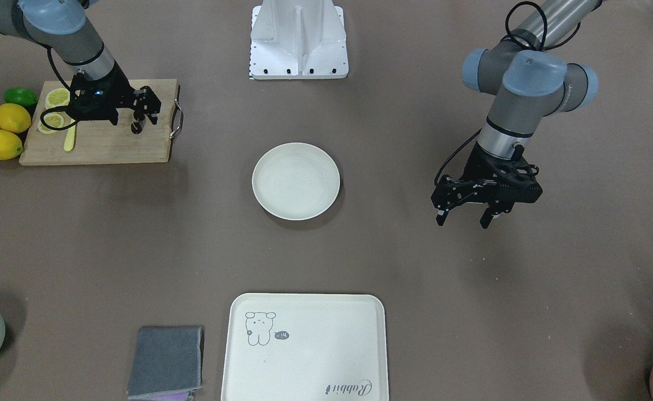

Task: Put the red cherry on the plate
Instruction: 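Lower the right gripper onto the dark red cherries and grasp them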

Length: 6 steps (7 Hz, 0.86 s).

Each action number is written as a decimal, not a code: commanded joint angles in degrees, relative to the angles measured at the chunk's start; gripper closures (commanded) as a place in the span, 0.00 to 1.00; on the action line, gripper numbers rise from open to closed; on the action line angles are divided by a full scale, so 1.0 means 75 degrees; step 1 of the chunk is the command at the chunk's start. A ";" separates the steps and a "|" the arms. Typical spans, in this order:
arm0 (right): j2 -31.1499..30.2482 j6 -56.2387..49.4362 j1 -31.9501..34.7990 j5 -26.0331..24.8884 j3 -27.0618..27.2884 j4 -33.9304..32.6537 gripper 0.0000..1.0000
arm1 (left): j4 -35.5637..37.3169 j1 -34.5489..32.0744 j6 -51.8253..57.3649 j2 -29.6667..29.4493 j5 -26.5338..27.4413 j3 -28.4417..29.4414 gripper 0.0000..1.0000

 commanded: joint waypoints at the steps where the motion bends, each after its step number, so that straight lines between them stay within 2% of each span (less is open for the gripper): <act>1: -0.0073 0.0127 -0.0158 -0.0090 -0.0008 0.0071 0.61 | -0.0001 0.0007 0.0013 -0.0030 0.0000 -0.0005 0.02; 2: -0.0073 0.0128 -0.0159 -0.0137 -0.0032 0.0071 0.92 | -0.0001 0.0007 0.0013 -0.0030 0.0000 -0.0005 0.02; 3: -0.0061 0.0116 -0.0159 -0.0138 -0.0009 0.0071 1.00 | -0.0001 0.0007 0.0013 -0.0030 0.0000 -0.0005 0.02; 6: -0.0049 0.0116 0.0097 -0.0396 0.0178 0.0071 1.00 | -0.0001 0.0007 0.0013 -0.0053 0.0000 -0.0005 0.02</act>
